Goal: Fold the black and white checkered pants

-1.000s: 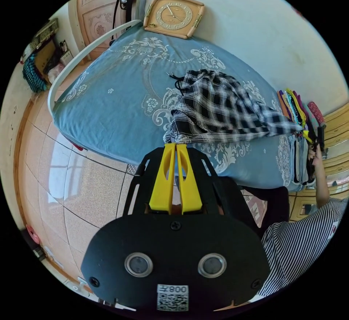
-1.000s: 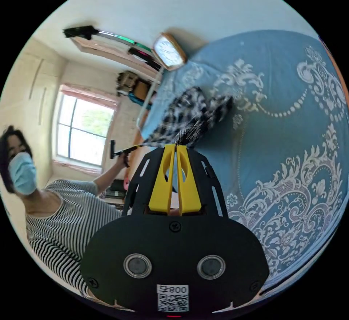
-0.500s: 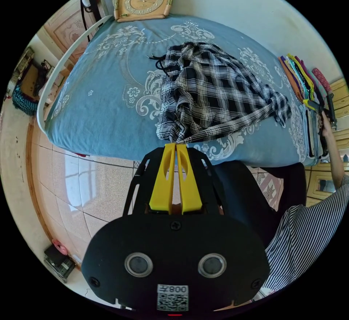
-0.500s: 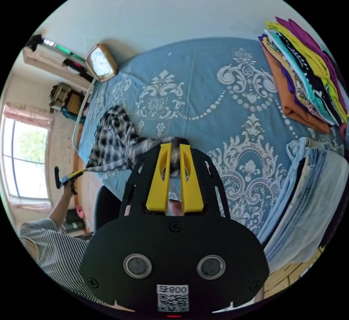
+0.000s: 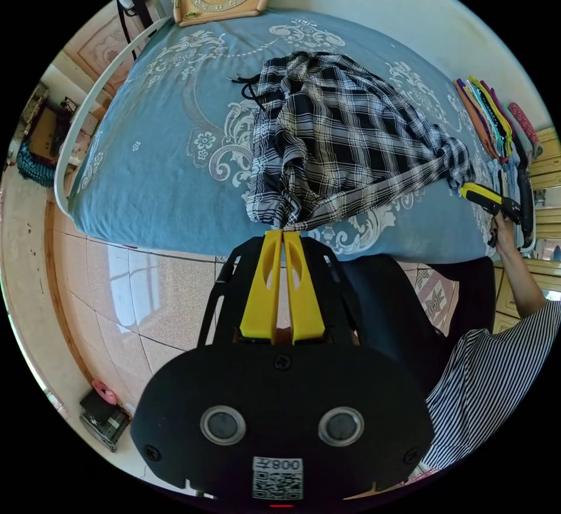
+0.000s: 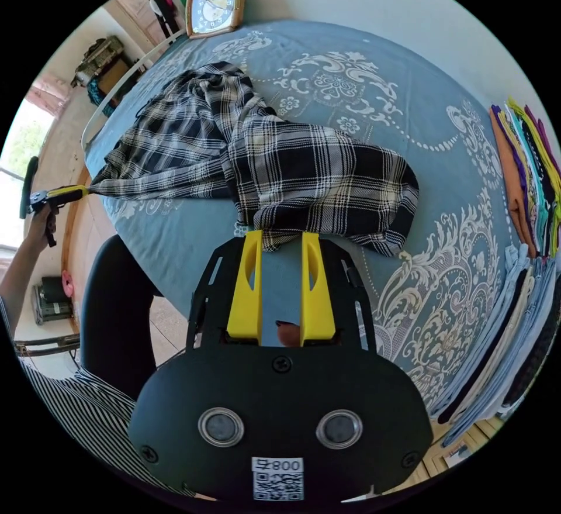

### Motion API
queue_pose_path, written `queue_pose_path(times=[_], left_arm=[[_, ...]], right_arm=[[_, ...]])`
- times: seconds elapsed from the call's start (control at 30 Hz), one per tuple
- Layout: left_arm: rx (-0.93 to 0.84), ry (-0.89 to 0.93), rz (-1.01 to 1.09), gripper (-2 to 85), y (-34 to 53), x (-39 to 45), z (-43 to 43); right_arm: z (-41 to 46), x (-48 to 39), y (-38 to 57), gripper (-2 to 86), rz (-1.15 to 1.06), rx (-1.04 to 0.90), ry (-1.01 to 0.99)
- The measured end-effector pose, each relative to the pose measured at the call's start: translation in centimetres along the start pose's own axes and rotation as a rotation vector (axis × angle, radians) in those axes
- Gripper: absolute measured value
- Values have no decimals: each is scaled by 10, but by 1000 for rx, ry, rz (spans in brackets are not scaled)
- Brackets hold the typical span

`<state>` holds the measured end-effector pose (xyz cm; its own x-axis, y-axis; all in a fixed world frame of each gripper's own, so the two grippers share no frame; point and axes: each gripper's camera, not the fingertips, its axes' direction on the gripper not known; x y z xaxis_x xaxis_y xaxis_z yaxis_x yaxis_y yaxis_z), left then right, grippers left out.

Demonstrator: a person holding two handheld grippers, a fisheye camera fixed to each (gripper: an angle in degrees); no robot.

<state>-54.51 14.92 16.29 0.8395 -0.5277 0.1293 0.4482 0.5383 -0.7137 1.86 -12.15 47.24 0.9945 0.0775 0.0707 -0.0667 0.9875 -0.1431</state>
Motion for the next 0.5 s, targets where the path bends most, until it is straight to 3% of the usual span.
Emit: queue_pose_path(times=[0.3,0.5], left_arm=[[-7,8,17,2,7,11,13],[58,5,21,2,26,4,1]], right_arm=[[17,-50,-26,63,-31,-22,101],[-43,-29,-35,18,-47,-13,-22]])
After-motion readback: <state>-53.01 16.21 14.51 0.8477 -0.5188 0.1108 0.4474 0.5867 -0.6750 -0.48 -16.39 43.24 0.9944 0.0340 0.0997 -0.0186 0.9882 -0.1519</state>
